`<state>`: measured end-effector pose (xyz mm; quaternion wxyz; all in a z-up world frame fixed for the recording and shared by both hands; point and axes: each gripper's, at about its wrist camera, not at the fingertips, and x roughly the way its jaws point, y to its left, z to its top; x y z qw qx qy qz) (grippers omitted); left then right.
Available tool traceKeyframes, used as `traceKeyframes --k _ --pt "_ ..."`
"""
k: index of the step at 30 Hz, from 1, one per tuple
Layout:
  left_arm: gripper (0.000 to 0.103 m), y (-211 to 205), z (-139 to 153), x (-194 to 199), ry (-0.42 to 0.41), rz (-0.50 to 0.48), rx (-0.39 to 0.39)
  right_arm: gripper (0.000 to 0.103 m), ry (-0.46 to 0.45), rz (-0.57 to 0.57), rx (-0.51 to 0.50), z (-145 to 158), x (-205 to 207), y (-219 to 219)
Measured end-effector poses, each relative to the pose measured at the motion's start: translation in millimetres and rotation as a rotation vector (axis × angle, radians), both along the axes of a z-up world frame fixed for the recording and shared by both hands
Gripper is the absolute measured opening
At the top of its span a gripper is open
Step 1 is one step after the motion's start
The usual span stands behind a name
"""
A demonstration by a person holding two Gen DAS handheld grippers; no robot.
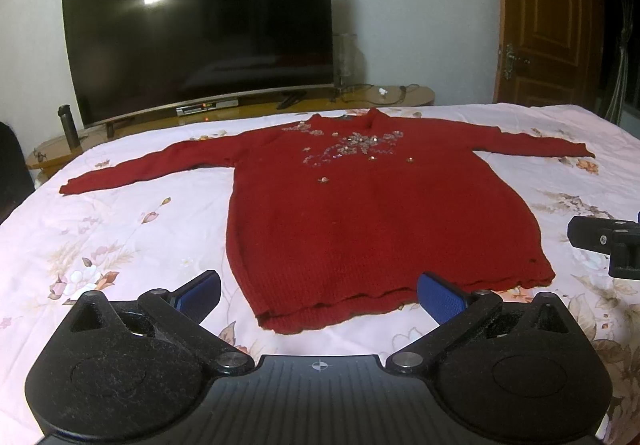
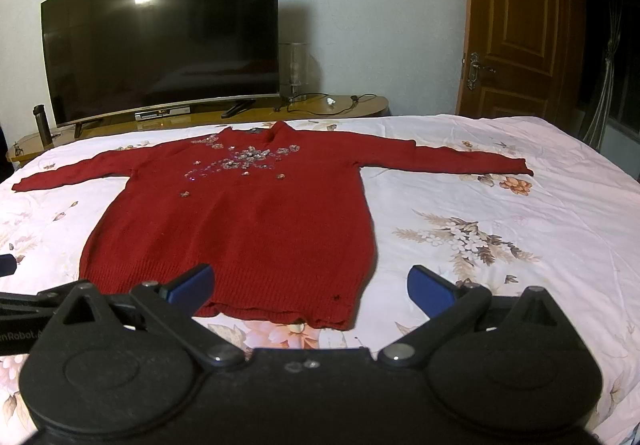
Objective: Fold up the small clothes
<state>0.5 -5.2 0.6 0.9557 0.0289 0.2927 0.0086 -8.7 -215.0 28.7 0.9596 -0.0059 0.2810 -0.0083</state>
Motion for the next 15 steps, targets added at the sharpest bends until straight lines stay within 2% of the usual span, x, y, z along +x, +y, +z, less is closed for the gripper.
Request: traceKeyframes --k 15 --pt "0.103 2.7 -0.2 0.0 -0.003 0.004 -0.002 0.102 -0.001 0.012 -0.004 0.4 3.7 3.7"
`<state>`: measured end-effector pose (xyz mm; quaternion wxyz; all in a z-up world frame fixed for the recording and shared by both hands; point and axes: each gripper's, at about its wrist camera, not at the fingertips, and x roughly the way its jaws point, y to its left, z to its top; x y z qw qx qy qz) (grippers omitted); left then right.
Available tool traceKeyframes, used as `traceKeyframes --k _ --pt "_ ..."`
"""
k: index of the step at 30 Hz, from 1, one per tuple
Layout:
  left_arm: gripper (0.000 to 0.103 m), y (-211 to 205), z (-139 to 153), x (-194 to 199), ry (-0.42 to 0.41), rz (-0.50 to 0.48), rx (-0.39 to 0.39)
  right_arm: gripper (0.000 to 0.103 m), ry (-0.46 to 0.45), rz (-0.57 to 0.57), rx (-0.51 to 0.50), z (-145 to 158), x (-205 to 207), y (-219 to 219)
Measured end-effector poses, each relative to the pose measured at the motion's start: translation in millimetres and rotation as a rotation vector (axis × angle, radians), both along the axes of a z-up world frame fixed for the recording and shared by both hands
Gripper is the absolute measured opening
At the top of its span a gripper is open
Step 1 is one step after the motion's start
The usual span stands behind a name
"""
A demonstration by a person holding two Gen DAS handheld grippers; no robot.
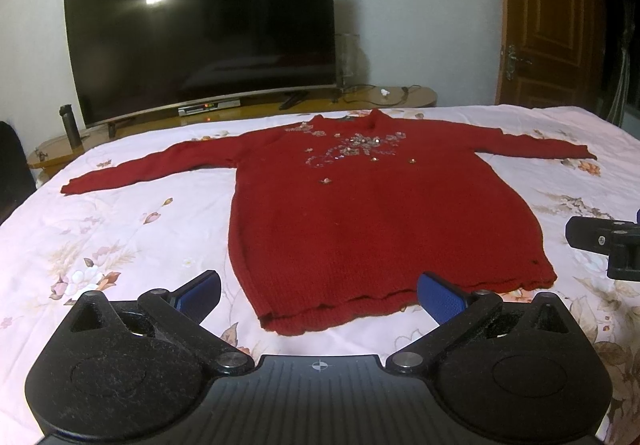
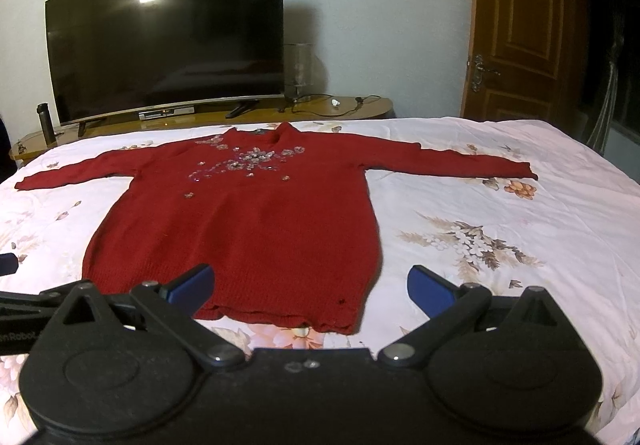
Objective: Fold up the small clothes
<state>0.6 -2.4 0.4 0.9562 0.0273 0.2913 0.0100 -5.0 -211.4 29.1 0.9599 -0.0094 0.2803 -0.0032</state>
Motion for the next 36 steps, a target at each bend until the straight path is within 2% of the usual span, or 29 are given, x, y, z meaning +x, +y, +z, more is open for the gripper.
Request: traceKeyframes --k 22,24,26,28,30,33,34,36 --pt "0.103 0.5 0.6 -0.7 0.004 0.008 0.003 0.102 0.003 0.016 0.000 -2.5 2.5 2.0" --pt "0.103 3.2 1.3 2.5 0.022 0.002 -0.022 0.102 0.004 0.017 0.000 -3.2 3.3 0.3" --pt "0.103 11.5 1.1 8.3 0.026 0.010 -0.095 0.102 0.017 0.022 0.030 -4.0 5.6 -5.0" --pt "0.103 23.5 0.7 19.4 0.019 0.034 -0.193 0.102 0.030 0.019 0.106 -3.7 11.3 -22.0" --pt "0.103 31.5 -1.2 37.2 0.022 0.030 -0.257 0.102 0.022 -0.029 0.161 -2.4 20.3 -47.5" --pt "0.103 33.9 1.7 65.9 -0.009 0.022 -0.295 0.100 -0.013 -0.161 0.240 2.2 48.8 -105.1" --pt "0.103 32.0 2.6 78.0 -0.016 0.020 -0.290 0.095 -0.039 -0.204 0.261 4.2 62.7 -128.5" --pt "0.103 27.1 2.1 99.4 -0.023 0.035 -0.284 0.076 -0.076 -0.264 0.290 6.7 91.4 -167.7"
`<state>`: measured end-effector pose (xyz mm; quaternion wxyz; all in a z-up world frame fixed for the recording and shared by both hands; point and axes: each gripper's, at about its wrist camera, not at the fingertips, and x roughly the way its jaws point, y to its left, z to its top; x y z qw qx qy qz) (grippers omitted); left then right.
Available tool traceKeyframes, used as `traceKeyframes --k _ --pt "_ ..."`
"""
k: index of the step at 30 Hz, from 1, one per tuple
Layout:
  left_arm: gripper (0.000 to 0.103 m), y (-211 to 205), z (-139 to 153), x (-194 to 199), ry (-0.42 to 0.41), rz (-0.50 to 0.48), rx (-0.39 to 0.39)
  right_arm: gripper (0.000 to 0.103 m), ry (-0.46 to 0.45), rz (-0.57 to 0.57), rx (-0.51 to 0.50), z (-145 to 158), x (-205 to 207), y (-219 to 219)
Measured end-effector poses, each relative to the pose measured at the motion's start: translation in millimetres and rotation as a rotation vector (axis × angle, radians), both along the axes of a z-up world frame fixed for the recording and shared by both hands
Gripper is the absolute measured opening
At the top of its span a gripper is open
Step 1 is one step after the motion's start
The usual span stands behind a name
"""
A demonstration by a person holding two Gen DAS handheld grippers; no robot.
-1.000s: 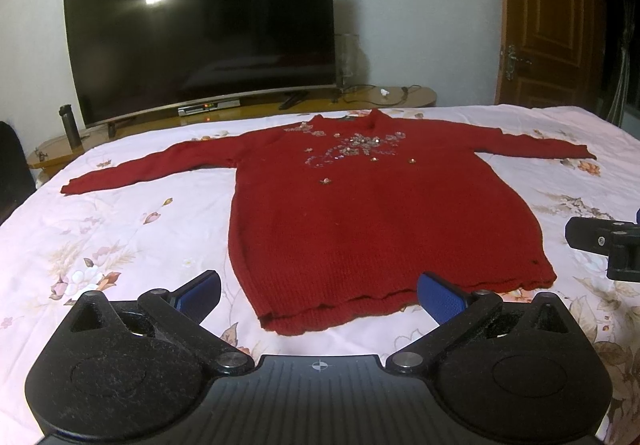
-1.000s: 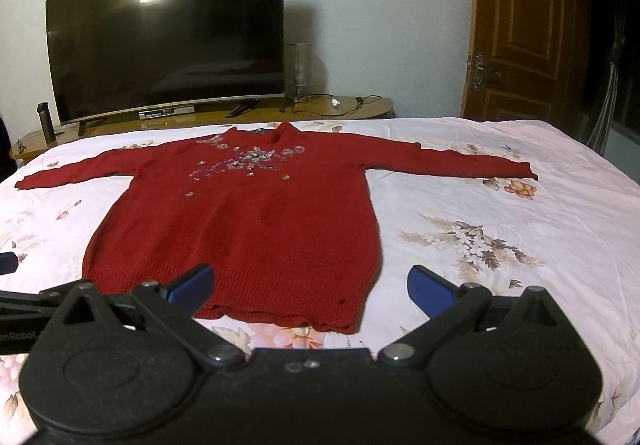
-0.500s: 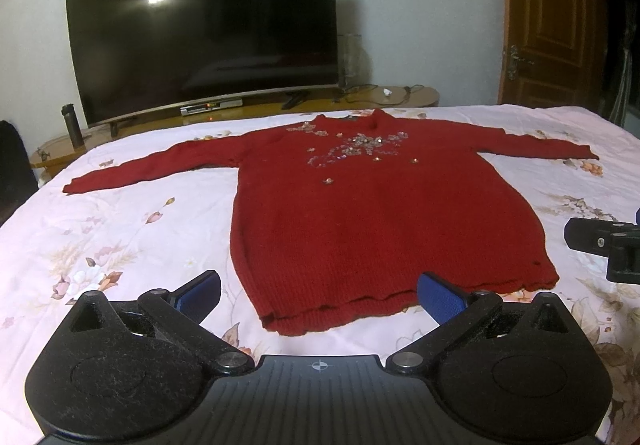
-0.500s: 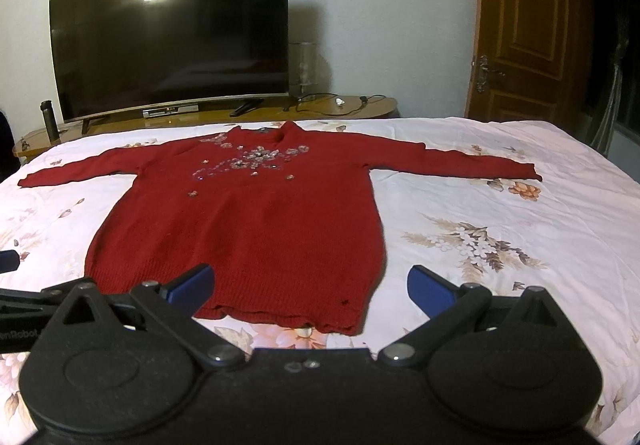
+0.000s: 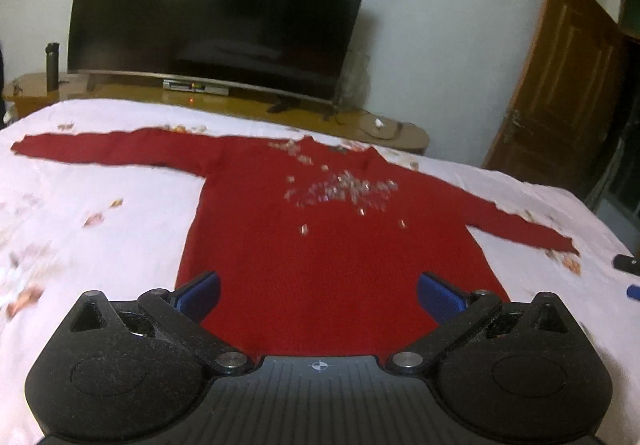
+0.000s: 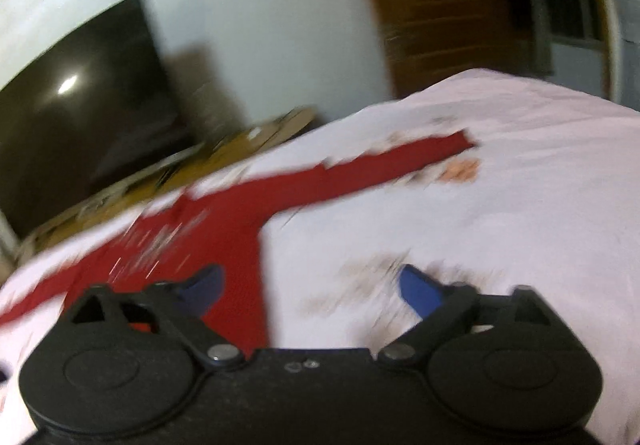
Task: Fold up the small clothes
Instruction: 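Grasp a red sweater sleeve cuff with the right tool and fold it across the body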
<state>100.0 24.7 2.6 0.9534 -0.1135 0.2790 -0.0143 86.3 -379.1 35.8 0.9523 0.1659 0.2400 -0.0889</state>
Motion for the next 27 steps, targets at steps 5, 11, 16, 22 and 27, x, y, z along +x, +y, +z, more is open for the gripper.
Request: traceKeyframes --k 5,11,16,22,27 --pt "0.103 -19.0 -17.3 55.6 0.056 0.031 0.016 0.056 -0.053 -0.143 0.119 -14.7 89.9 -103.8" --pt "0.103 -51.1 -40.8 105.5 0.121 0.043 0.024 0.049 -0.050 -0.294 0.335 -76.7 188.3 -219.5" --pt "0.103 -69.8 -49.2 134.1 0.161 0.050 0.043 0.047 0.002 -0.344 0.435 -122.4 233.3 -267.0" --pt "0.103 -68.5 -53.4 151.7 0.188 0.063 0.042 0.046 -0.007 -0.310 0.426 -125.2 264.0 -278.8" --pt "0.103 -44.9 -45.3 164.4 0.154 0.090 0.061 0.005 0.040 -0.349 0.348 -120.9 276.9 -287.4"
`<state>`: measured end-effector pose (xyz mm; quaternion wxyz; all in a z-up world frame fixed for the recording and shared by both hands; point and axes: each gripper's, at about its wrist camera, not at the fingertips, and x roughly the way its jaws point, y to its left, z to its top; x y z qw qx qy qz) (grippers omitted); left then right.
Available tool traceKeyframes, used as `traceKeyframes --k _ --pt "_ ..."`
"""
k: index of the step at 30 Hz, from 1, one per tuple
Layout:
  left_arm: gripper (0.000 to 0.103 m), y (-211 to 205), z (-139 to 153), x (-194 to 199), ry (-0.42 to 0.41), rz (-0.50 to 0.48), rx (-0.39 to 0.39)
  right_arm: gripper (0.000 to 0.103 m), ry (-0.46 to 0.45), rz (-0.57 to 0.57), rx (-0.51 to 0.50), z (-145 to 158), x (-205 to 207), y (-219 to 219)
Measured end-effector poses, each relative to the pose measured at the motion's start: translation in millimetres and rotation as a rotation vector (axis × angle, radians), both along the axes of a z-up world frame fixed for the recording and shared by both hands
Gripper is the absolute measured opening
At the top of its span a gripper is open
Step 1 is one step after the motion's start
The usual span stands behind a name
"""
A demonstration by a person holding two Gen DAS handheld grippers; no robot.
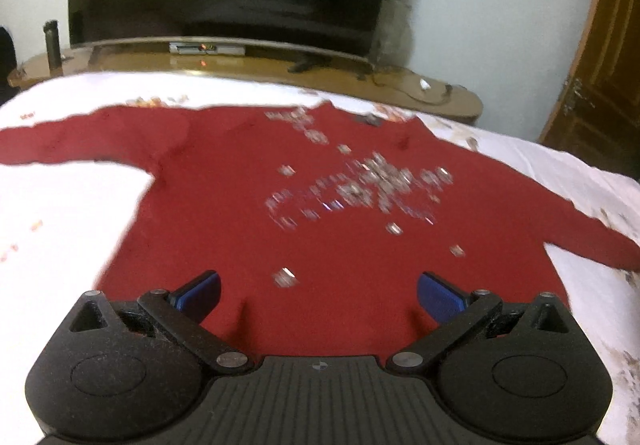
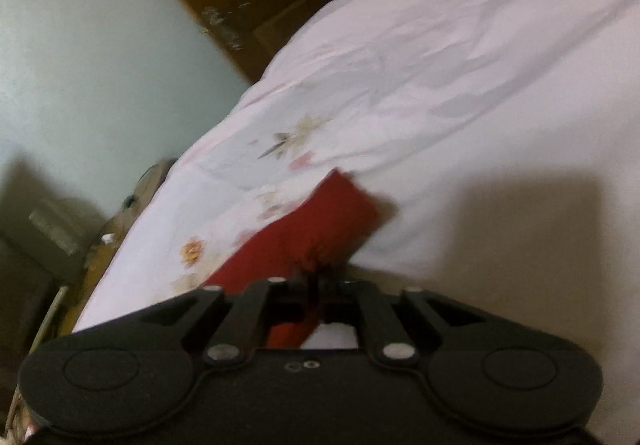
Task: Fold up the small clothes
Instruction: 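Grasp a red sweater sleeve cuff with the right tool and fold it across the body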
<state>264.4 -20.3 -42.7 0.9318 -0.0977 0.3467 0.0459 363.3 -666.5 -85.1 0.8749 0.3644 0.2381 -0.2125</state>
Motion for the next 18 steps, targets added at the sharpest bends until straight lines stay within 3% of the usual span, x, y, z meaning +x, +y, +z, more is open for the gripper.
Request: traceKeyframes --k 3,5,9,14,18 --pt "0.103 22.6 -2.0 7.1 -0.013 0.016 0.017 0.005 0.003 -0.047 -0.050 10.5 -10.4 3.3" --pt "0.103 40.3 -9.3 14.1 0.001 0.030 0.000 0.005 0.037 0.001 -0.122 21.4 -5.8 22.7" --pt "0.103 73.6 -20.9 18.5 -0.002 0.048 -0.049 0.005 -0.035 0.160 -0.302 65.9 7.8 96.0" --pt "0.103 110.2 -28.0 11.4 -0.002 0.061 -0.093 0.005 -0.141 0.452 -0.443 107.6 34.6 248.3" --pt "0.103 141.1 -24.9 -1.3 -0.006 0.077 -0.074 0.005 -0.176 0.701 -0.471 106.0 56.5 380.8"
